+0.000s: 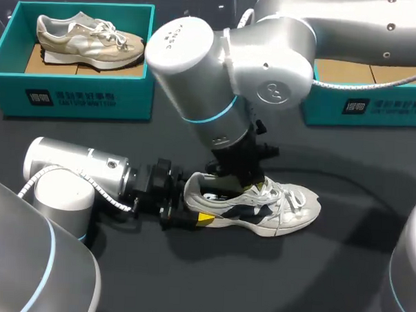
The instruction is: Take the shoe out of the shoebox, open the shoe tongue, remove and reinsert the insole, then place the shoe into the shoebox
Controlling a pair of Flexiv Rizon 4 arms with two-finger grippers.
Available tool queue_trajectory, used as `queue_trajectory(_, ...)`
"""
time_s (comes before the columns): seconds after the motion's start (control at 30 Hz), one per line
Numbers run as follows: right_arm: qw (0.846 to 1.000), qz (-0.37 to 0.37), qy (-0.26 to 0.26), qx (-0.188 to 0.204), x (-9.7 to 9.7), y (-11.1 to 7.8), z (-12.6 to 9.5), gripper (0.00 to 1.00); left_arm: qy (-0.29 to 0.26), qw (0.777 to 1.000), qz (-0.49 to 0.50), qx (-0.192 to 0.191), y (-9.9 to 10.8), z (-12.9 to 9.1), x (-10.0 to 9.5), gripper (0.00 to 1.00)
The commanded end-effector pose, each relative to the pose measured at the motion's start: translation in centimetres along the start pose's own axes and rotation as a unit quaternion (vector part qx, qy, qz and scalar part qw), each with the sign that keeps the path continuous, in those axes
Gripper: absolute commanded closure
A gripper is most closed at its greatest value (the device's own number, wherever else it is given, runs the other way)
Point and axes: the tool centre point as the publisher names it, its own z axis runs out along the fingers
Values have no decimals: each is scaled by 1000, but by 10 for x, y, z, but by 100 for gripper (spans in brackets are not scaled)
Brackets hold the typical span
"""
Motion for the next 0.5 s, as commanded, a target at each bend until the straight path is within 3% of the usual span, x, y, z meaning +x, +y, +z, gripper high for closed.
queue_trajectory(0.03, 1000, 0, 29, -2, -6, -1, 3, 100, 0, 1000, 0, 0, 2, 0, 1, 100)
queue_trajectory(0.17, 1000, 0, 29, -2, -6, -1, 3, 100, 0, 1000, 0, 0, 2, 0, 1, 100)
queue_trajectory(0.5, 1000, 15, 12, -17, -54, -3, -15, 100, 0, 1000, 0, 0, 2, 0, 1, 100)
